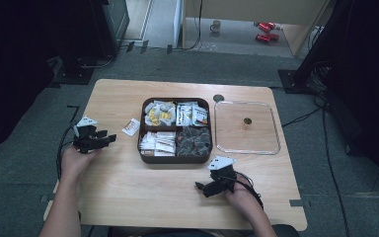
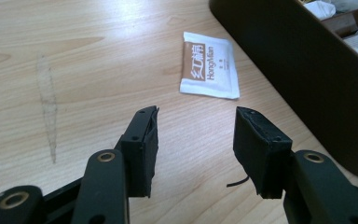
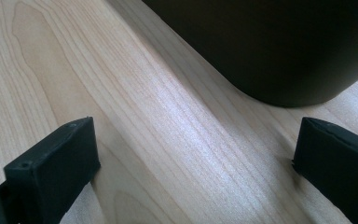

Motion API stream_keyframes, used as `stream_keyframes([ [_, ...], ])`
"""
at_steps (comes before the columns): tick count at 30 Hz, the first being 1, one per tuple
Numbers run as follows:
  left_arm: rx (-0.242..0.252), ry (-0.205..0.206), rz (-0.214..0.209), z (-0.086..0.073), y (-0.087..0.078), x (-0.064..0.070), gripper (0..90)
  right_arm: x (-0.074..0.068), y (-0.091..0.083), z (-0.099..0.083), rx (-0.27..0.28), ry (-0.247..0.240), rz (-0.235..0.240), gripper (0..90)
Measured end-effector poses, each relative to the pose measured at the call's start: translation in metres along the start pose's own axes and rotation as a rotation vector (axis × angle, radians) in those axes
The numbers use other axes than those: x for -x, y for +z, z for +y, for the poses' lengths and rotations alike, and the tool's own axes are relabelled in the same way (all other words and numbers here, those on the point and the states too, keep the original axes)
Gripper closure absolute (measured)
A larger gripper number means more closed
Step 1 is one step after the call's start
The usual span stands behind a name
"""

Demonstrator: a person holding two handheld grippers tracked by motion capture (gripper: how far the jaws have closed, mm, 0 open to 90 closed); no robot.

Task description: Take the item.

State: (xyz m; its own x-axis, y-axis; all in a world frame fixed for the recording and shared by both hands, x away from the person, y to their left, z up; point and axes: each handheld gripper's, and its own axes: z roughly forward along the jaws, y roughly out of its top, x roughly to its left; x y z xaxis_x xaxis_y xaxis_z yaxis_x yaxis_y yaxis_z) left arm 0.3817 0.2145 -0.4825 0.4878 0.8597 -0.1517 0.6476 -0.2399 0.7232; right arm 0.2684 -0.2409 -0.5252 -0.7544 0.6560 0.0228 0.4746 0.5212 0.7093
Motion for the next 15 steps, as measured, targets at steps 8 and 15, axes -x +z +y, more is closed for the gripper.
stream_keyframes([
  [8, 0.004, 0.006, 0.035, -0.010, -0.005, -0.007, 46.2, 0.000, 0.000, 0.000, 0.000, 0.000, 0.000, 0.0],
  [15, -0.007, 0.005, 0.053, -0.016, -0.003, -0.014, 44.8, 0.000, 0.000, 0.000, 0.000, 0.000, 0.000, 0.0],
])
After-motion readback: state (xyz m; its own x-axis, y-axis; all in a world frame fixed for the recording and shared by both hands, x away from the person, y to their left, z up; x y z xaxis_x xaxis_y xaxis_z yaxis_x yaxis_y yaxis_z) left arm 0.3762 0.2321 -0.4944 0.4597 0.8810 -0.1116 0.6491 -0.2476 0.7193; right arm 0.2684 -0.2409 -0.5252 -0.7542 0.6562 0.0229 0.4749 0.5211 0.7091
